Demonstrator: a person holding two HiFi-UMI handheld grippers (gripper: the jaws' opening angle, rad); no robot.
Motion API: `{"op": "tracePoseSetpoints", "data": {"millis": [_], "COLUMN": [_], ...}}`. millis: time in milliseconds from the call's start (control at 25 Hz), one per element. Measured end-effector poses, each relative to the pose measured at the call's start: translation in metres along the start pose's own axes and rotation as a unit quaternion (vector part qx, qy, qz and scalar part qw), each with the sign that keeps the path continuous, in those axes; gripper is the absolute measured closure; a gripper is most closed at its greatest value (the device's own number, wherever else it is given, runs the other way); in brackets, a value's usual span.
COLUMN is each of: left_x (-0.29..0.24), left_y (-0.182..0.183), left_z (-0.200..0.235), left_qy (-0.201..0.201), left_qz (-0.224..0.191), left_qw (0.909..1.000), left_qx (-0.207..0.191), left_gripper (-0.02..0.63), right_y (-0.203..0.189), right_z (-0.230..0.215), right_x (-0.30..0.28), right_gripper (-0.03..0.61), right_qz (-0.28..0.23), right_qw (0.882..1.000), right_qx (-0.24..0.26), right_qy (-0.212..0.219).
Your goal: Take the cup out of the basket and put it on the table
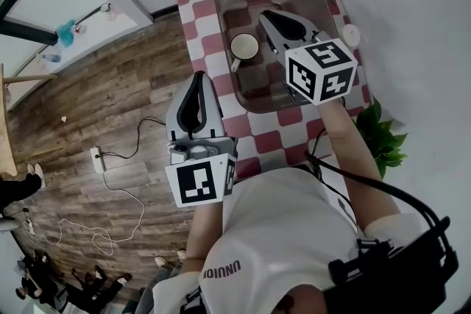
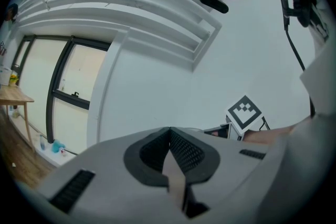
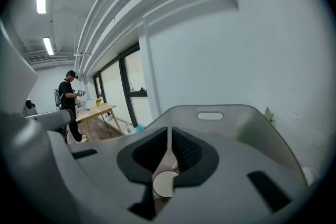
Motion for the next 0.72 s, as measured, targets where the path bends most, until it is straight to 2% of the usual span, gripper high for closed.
{"op": "tracePoseSetpoints", "data": {"millis": [200, 720], "left_x": [-0.003, -0.009], "left_y": [-0.002, -0.006], "left_z": [-0.002, -0.004], "left_qy": [-0.001, 0.006], "left_qz": [0.003, 0.010], "left_qw": [1.0000, 0.9999], "left_qx": [0.001, 0.004], "left_gripper": [0.601, 0.601], "right_y": [-0.010, -0.033], "right_z": [-0.004, -0.022], "right_x": [-0.011, -0.035], "right_gripper": [0.497, 0.495], "right_qz": [0.030, 0.079], "right_qw": [1.000, 0.997], "right_qx": [0.006, 0.025], "right_qy": [0.008, -0.005]}}
Point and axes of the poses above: the fingertips, and each gripper's own axes: x backward along the fingers, z to its left, y out of its top, the point moved 6 cm from there along x, backward along the fingers, and after that the axes turned 1 degree about -x, right-handed, at the moved point
